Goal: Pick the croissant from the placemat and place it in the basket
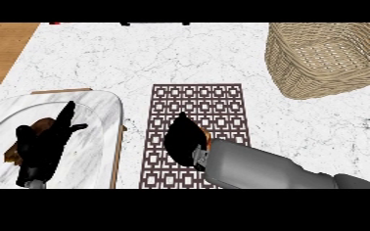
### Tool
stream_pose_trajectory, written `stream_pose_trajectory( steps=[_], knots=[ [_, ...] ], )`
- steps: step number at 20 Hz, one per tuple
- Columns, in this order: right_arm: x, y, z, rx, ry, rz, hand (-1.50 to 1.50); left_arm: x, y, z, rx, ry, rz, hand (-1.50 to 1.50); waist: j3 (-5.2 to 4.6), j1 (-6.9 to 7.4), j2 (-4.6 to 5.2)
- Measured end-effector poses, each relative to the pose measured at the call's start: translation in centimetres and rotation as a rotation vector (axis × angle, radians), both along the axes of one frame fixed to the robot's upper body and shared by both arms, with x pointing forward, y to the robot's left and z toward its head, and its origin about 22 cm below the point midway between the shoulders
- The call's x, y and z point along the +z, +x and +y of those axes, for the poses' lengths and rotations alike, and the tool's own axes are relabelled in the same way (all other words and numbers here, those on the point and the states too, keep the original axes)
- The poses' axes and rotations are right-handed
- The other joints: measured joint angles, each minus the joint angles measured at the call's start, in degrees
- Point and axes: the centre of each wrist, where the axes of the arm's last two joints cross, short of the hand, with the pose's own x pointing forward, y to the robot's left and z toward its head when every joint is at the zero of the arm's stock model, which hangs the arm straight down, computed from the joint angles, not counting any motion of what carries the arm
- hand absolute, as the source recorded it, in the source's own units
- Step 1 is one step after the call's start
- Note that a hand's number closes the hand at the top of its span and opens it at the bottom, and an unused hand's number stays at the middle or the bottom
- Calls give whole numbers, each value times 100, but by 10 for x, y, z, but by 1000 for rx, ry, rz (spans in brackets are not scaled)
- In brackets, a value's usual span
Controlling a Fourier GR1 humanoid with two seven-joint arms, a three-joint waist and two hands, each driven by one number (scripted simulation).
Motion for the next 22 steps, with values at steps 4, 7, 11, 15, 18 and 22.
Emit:
stream_pose_trajectory(
  steps=[4,7,11,15,18,22],
  knots=[
    [1,1,1,70,2,-22,150,-1,1,1,-2,-4,-2,0,6,9,-6],
    [-6,-2,2,119,-1,-53,150,-2,1,-2,1,-2,-7,0,9,20,-16],
    [-10,-3,2,162,2,-75,150,-1,1,-3,1,-6,-1,0,2,22,-24],
    [-10,3,-9,120,60,-89,150,-1,-2,2,9,-9,8,0,2,-41,-40],
    [-8,13,-30,-67,204,-99,150,-3,-12,11,49,-10,16,0,23,-241,-79],
    [-4,19,-65,-322,412,-121,150,-4,-24,20,96,-14,31,0,31,-484,-127]
  ],
)
